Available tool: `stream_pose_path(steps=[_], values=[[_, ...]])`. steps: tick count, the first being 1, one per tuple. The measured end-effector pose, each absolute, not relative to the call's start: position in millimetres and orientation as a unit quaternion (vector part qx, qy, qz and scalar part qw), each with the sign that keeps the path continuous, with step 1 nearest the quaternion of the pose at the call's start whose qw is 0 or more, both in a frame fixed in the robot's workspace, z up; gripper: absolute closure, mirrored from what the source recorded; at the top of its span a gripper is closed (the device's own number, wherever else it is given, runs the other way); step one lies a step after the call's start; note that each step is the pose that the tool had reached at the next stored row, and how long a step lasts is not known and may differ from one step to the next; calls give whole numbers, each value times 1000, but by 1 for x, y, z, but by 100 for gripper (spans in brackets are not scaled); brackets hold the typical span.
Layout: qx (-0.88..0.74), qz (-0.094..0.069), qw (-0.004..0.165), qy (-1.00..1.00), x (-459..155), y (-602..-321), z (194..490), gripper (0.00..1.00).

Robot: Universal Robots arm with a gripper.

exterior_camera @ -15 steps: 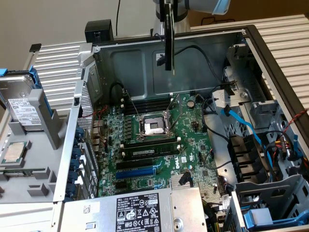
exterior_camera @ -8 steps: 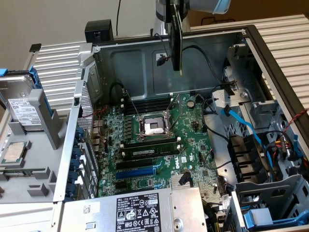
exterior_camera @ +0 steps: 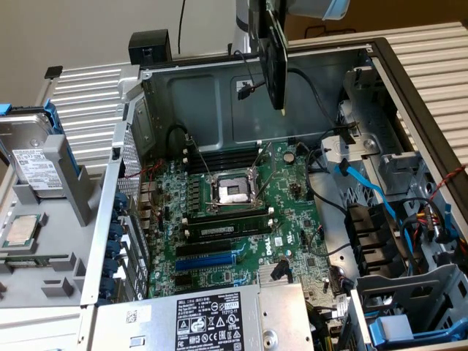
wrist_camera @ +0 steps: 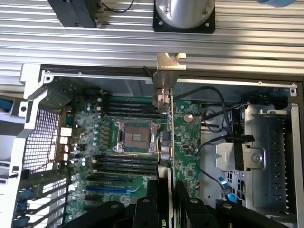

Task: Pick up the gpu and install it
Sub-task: 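Pick up the gpu and move the gpu toward the slot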

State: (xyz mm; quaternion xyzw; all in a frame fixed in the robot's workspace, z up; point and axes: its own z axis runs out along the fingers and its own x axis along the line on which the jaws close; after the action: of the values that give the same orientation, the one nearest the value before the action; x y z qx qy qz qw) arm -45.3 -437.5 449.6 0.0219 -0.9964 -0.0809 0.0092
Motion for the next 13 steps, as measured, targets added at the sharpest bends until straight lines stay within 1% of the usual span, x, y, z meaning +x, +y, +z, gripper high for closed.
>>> stream_pose_path(steps=[13], values=[[101, -80, 23, -991, -37, -438, 445, 74]])
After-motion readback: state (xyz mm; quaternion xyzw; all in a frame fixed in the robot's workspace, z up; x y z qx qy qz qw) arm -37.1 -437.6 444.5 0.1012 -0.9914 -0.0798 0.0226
